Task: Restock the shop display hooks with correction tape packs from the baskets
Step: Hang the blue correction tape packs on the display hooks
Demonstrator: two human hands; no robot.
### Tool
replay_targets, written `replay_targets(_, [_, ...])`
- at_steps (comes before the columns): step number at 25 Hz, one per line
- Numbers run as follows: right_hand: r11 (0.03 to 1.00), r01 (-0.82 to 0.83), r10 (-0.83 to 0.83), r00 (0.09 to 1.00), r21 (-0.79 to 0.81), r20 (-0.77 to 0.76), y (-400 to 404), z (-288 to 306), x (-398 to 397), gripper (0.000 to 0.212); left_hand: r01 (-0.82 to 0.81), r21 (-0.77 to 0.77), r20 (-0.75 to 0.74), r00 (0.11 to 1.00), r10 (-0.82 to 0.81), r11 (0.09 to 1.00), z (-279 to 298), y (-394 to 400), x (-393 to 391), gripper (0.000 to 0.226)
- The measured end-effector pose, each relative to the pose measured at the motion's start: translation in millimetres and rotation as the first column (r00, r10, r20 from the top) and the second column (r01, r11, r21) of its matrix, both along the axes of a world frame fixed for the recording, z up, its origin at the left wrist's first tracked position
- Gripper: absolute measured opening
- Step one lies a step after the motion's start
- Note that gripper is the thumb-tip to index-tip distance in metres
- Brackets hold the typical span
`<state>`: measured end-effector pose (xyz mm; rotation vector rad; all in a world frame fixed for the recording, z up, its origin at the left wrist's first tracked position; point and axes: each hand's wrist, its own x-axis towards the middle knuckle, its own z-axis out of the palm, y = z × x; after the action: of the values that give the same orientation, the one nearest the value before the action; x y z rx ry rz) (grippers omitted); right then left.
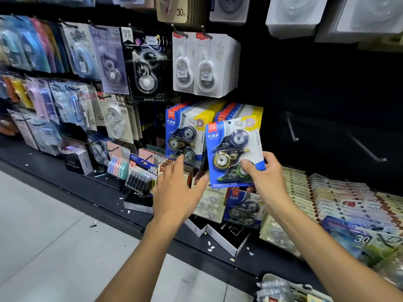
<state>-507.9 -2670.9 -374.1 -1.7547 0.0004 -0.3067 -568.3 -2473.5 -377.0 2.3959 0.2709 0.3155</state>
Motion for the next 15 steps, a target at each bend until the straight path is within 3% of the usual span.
replay_targets(2, [0.998, 0.055, -0.055, 0.998, 0.013, 0.036, -4, -2, -3, 0.019, 0.030, 0.081, -0.033, 0.999, -0.028, 0.996, -2, -2, 1, 0.090])
replay_targets(11, [0.987, 0.150, -0.142, 0.982, -0.059, 0.126, 1, -15, -6, 0.019, 0.041, 0.088, 0.027, 0.999, -0.044, 0.995, -2, -12, 3, 0.099])
replay_targets(15, [0.982, 0.171, -0.166, 0.984, -0.081, 0.061, 8, -17, 13, 0.022, 0.037, 0.110, 0.039, 0.998, -0.041, 0.993, 1, -17, 1, 0.103])
